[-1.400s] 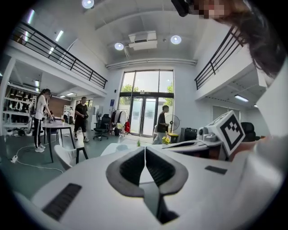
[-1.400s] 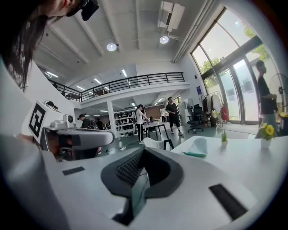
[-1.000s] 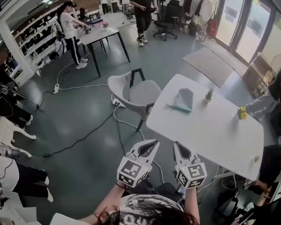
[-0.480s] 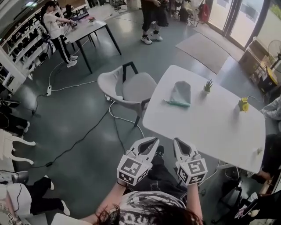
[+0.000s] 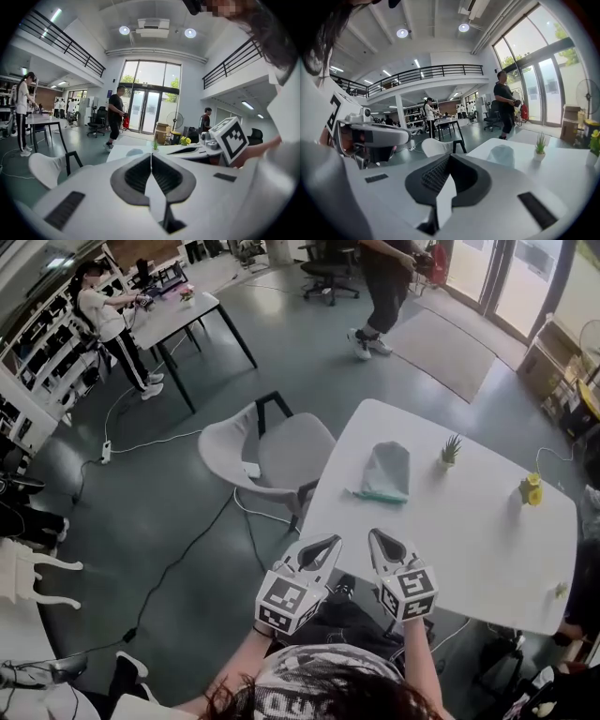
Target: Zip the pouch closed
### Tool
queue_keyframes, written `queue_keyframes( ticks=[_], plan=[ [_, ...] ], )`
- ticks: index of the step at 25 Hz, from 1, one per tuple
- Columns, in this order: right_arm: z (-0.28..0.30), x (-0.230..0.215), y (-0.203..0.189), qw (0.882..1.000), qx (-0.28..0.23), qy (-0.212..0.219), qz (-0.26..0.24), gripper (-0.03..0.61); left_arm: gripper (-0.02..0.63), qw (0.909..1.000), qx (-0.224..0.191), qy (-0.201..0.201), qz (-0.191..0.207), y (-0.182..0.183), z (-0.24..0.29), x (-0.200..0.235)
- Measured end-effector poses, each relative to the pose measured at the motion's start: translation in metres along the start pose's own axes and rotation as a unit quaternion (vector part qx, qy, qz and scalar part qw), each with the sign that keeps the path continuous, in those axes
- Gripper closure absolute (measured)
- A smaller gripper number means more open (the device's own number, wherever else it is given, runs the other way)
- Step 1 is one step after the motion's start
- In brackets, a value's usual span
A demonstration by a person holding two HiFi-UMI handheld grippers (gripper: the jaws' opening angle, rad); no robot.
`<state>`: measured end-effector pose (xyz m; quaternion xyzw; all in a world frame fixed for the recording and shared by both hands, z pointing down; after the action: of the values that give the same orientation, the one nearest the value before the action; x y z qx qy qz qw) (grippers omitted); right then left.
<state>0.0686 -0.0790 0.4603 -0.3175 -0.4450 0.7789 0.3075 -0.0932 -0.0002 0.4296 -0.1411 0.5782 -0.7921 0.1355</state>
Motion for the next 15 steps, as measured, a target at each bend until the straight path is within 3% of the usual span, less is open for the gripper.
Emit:
queue_keyframes(
  ticks=[7, 15],
  plan=[
    [0.06, -0.053, -0.003, 0.999, 0.038, 0.006, -0.005, 0.584, 0.599, 0.9997, 0.02, 0.007, -0.012, 0.001, 0.049, 0.029],
    [0.115, -0.078, -0.026, 0.995, 0.094, 0.011, -0.017, 0.58, 0.598, 0.9987, 0.046, 0.008, -0.022, -0.012, 0.064, 0.056]
  ],
)
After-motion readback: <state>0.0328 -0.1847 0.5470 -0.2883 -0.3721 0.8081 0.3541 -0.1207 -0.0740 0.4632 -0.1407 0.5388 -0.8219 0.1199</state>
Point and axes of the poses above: the fingertips, and each gripper's own axes: z forward along the fingers, x to its left, y out of its top, the point moved 9 cm from there along -z, backward along the fingers, and after that the axes turned 5 degrees about z, right-handed, at the moved point
